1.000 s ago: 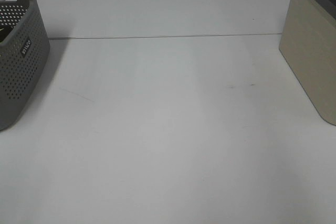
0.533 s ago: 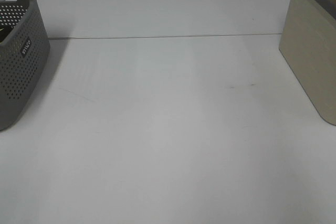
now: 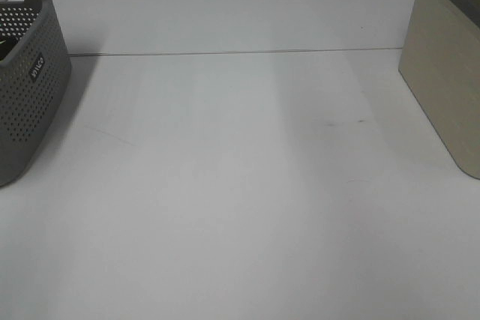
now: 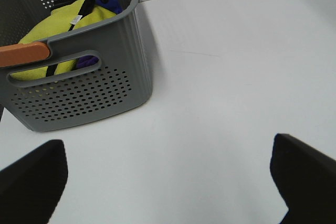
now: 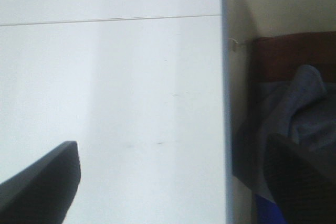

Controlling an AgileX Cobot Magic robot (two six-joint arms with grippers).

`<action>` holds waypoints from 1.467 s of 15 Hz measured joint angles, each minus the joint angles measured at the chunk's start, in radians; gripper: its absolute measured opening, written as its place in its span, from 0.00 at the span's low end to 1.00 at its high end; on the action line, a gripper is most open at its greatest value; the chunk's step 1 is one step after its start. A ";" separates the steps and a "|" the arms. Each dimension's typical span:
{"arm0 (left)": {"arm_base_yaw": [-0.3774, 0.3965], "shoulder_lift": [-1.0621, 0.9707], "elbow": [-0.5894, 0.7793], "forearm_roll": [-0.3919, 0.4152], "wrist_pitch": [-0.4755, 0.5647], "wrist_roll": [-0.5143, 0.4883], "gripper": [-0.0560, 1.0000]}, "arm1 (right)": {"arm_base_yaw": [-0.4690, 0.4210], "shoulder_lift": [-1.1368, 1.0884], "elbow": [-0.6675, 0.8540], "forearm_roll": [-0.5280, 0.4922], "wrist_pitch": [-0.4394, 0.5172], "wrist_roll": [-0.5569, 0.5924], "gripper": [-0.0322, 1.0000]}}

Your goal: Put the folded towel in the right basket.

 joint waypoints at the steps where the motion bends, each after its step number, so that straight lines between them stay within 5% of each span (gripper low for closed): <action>1: 0.000 0.000 0.000 0.000 0.000 0.000 0.99 | 0.048 -0.015 0.000 -0.013 0.001 0.006 0.87; 6: 0.000 0.000 0.000 0.000 0.000 0.000 0.99 | 0.203 -0.145 0.070 -0.068 0.000 0.042 0.87; 15: 0.000 0.000 0.000 0.000 0.000 0.000 0.99 | 0.215 -0.752 0.924 -0.138 -0.001 0.103 0.87; 22: 0.000 0.000 0.000 0.000 0.000 0.000 0.99 | 0.215 -1.197 1.338 -0.160 -0.011 0.110 0.87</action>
